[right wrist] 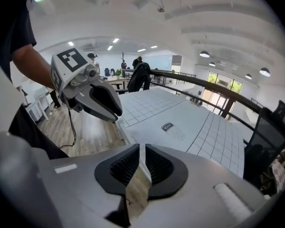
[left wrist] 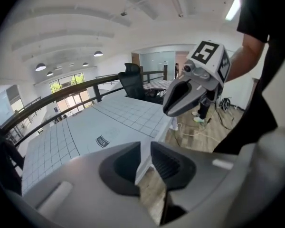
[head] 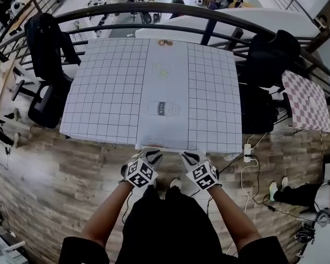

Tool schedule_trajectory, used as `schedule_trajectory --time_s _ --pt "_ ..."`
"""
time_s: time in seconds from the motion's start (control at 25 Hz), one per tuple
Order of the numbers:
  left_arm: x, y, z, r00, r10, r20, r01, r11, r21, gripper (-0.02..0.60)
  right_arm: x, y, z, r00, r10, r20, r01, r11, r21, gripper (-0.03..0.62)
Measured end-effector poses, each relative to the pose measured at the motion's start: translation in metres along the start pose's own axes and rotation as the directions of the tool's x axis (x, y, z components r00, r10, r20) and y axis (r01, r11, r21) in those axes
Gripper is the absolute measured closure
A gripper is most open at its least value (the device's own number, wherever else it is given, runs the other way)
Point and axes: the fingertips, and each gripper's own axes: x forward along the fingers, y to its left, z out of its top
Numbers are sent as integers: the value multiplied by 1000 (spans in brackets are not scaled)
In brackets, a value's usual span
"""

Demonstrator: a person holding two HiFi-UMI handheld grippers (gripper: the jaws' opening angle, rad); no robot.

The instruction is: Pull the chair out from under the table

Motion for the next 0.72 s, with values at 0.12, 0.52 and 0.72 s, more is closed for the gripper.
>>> schedule_trajectory --time_s 0.12,0.52,0.72 --pt "9 6 -11 999 -30 -39 29 999 -25 468 15 0 -7 999 39 -36 -38 999 23 537" --pt "41 15 -35 981 -141 -134 148 988 39 449 61 0 -41 971 90 -222 -147 956 -254 485" --pt "62 2 -52 951 -218 -220 245 964 104 448 81 11 -57 941 143 -306 -242 918 -315 447"
